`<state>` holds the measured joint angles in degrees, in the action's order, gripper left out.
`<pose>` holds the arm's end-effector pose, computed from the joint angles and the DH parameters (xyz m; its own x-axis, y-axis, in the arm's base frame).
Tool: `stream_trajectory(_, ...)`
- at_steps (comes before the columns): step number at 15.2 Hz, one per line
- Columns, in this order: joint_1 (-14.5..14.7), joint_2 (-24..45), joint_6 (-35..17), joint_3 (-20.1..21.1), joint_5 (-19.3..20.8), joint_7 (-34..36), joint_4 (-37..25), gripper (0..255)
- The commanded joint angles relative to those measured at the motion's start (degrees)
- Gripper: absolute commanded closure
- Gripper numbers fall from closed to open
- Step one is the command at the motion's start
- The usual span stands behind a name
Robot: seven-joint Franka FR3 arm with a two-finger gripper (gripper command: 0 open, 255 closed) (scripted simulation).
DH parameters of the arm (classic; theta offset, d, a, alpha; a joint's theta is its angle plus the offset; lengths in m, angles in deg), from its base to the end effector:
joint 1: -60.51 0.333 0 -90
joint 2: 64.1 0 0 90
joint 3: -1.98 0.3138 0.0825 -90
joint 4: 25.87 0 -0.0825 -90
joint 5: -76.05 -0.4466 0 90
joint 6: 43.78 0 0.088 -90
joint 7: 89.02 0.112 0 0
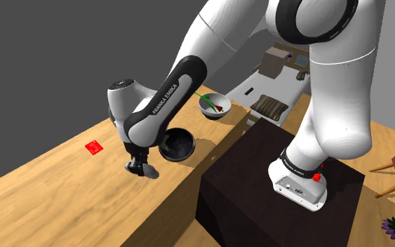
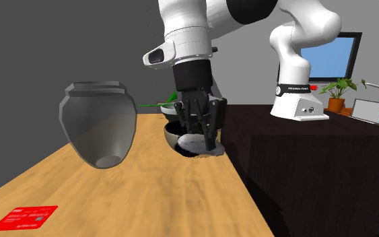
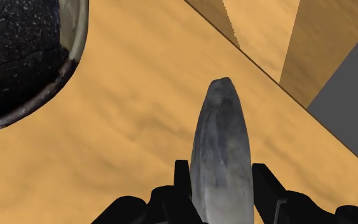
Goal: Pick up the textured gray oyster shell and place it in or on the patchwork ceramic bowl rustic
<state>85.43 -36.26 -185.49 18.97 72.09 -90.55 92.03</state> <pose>0.4599 0.4204 0.1445 0.7773 0.6267 -0.0554 0.6101 -0.7723 -0.1772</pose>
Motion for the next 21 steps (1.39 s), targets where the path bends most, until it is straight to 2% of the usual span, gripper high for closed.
stream_trajectory(1, -0.2, -1.3, 1.0, 0.3, -0.3, 0.0, 0.3, 255)
stream_trajectory(12, -1.1, -7.4, 7.3, 1.2, -1.7, -0.1, -0.1, 255)
stream_trajectory(21, -9.9, -15.1, 5.6, -1.3, -5.1, -13.3, 10.9, 255)
